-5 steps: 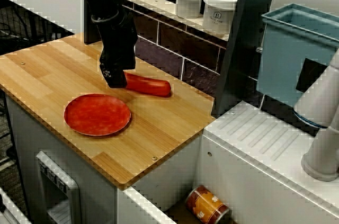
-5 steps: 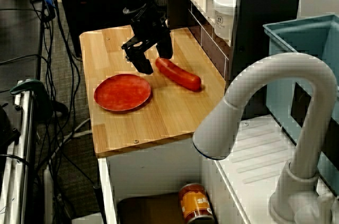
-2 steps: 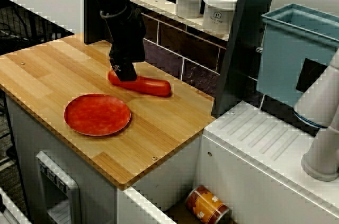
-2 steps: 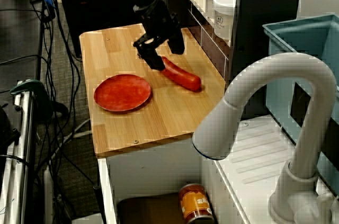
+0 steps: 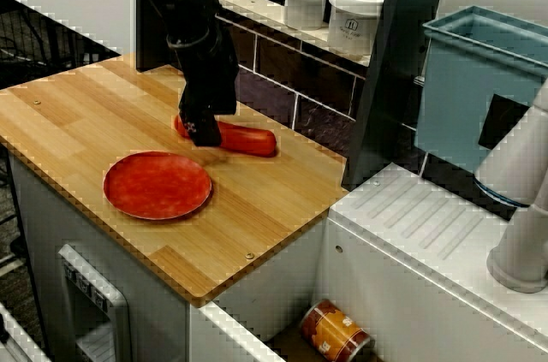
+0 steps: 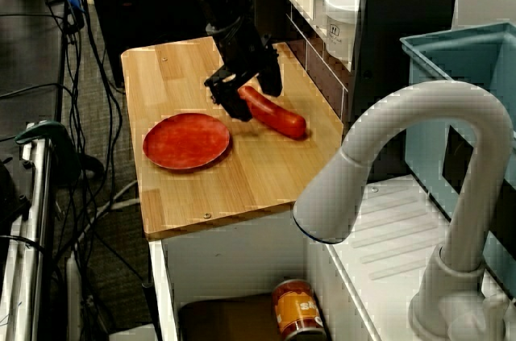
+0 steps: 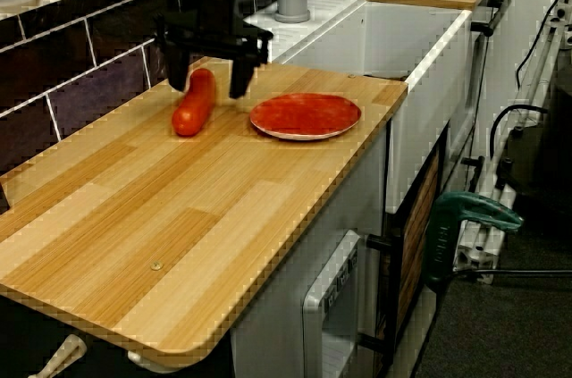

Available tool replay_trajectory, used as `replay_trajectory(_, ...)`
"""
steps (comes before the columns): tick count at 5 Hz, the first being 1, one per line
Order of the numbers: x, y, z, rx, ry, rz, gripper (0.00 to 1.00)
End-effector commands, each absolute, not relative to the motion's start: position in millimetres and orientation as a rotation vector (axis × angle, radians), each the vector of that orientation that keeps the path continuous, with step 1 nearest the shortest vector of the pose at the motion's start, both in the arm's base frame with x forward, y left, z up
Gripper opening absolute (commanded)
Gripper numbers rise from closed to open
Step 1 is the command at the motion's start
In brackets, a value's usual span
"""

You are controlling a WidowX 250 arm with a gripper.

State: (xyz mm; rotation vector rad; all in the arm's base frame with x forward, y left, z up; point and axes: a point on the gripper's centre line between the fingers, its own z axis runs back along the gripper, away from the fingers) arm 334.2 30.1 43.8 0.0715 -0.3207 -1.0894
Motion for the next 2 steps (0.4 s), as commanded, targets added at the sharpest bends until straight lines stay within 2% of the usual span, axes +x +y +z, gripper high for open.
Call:
replay_trajectory(1, 326.6, 41.8, 30.8, 0.100, -0.289, -1.092, 1.00)
replay_trajectory(2, 326.7, 43.2, 30.0, 0.089, -0.249, -1.072, 0.00)
